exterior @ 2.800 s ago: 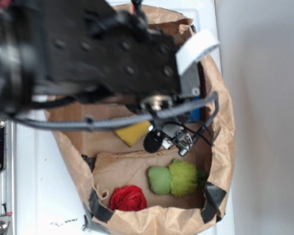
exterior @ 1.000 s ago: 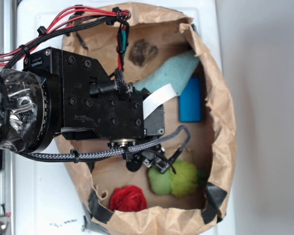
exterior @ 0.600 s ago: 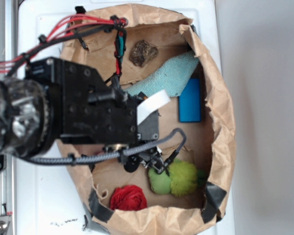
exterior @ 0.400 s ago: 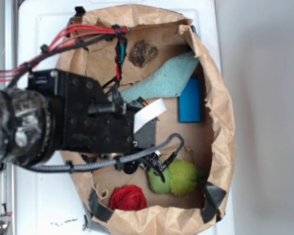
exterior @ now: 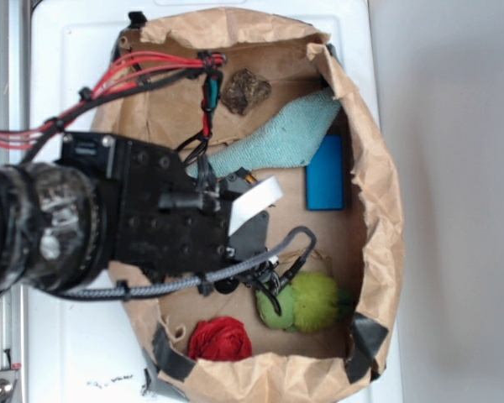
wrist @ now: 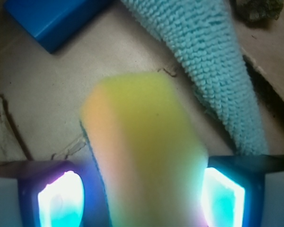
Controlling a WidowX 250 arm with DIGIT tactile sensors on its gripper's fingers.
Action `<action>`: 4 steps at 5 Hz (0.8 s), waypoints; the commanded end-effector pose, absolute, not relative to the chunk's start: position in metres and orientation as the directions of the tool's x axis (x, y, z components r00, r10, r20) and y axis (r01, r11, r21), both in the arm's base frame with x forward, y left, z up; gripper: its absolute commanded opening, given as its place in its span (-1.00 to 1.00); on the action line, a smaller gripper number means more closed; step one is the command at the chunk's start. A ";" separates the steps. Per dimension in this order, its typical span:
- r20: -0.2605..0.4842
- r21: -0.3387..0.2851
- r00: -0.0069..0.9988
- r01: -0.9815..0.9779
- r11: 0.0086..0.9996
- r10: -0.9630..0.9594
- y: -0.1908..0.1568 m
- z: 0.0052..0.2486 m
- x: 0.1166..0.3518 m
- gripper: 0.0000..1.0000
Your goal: Grab the green sponge.
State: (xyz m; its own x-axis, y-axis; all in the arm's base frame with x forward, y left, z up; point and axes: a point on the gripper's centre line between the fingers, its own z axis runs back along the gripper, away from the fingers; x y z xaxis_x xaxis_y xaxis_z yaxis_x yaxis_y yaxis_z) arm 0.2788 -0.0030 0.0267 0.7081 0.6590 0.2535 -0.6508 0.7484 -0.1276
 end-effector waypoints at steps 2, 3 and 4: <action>0.258 -0.153 0.709 -0.641 0.752 0.657 0.000 0.034 0.282 -1.00; 0.260 -0.155 0.709 -0.639 0.753 0.656 0.006 0.042 0.283 -1.00; 0.224 -0.174 0.716 -0.637 0.751 0.661 0.016 0.069 0.283 -1.00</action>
